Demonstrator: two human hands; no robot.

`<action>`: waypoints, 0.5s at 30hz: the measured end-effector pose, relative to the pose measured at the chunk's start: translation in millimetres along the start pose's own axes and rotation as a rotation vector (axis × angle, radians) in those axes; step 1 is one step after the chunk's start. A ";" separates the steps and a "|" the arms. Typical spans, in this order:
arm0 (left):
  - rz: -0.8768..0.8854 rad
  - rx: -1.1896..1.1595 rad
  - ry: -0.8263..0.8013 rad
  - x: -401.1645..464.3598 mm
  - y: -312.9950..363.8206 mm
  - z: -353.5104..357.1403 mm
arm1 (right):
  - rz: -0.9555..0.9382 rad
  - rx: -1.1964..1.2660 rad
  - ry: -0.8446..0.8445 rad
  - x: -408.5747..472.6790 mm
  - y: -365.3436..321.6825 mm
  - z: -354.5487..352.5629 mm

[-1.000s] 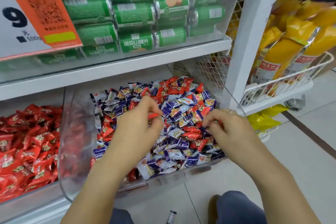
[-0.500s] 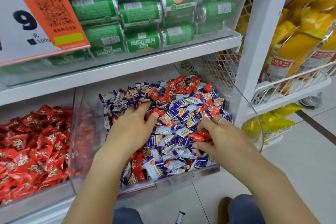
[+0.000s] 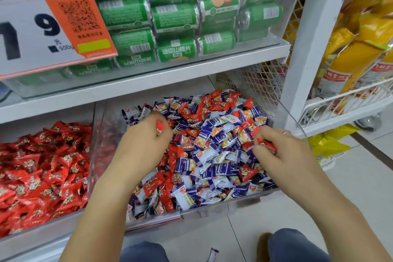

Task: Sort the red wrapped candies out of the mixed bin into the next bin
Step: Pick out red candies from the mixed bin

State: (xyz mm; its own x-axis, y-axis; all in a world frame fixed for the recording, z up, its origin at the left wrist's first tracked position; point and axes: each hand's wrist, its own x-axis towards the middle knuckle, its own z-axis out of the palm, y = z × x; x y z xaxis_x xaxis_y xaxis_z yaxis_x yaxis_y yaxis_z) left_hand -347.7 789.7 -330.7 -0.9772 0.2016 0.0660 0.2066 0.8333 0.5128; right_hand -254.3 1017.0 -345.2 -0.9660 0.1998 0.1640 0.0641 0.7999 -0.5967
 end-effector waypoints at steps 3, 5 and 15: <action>-0.005 0.017 -0.033 -10.5 -1.3 -5.0 | 0.058 -0.101 0.028 -2.1 1.5 -2.1; 0.006 0.056 -0.095 -12.8 -4.2 -4.4 | 0.087 -0.213 -0.030 -2.9 2.9 -2.8; -0.112 0.356 -0.475 -3.8 0.1 27.0 | 0.094 -0.316 -0.320 -0.8 -3.6 5.2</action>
State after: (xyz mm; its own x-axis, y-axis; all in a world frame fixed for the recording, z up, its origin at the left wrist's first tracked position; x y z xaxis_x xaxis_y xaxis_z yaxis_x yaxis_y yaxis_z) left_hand -342.7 803.0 -354.0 -0.8822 0.2424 -0.4037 0.1872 0.9672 0.1716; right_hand -255.1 1011.0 -347.2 -0.9780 0.1344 -0.1594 0.1801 0.9300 -0.3203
